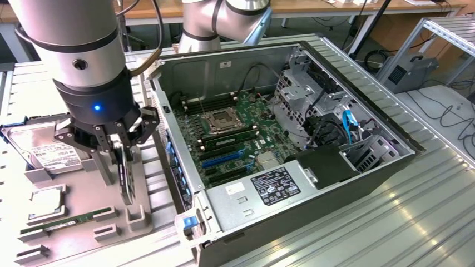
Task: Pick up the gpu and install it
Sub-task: 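Pick up the gpu and move the gpu toward the slot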
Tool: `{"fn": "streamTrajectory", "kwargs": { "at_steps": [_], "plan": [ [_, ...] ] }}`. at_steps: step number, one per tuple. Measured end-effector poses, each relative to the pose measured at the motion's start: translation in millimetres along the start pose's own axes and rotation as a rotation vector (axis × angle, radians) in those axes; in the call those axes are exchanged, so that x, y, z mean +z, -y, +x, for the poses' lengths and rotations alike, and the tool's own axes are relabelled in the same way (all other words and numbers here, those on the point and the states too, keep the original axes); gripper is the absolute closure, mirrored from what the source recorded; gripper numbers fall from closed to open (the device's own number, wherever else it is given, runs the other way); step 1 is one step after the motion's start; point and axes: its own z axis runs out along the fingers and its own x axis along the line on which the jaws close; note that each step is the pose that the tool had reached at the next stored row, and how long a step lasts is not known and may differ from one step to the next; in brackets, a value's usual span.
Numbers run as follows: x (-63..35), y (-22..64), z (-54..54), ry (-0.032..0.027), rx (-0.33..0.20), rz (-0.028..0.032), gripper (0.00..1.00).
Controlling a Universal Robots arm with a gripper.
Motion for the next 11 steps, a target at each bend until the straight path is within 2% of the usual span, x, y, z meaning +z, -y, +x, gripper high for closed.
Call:
{"fn": "streamTrajectory", "kwargs": {
  "at_steps": [3, 8, 11],
  "plan": [
    [-2.4, -0.1, 0.0, 0.0000, 0.000, 0.0000, 0.74],
    [-21.3, -0.6, -0.1, 0.0000, 0.000, 0.0000, 0.74],
    [-27.3, -0.8, -0.2, -0.0001, 0.000, 0.0001, 0.74]
  ]
}}
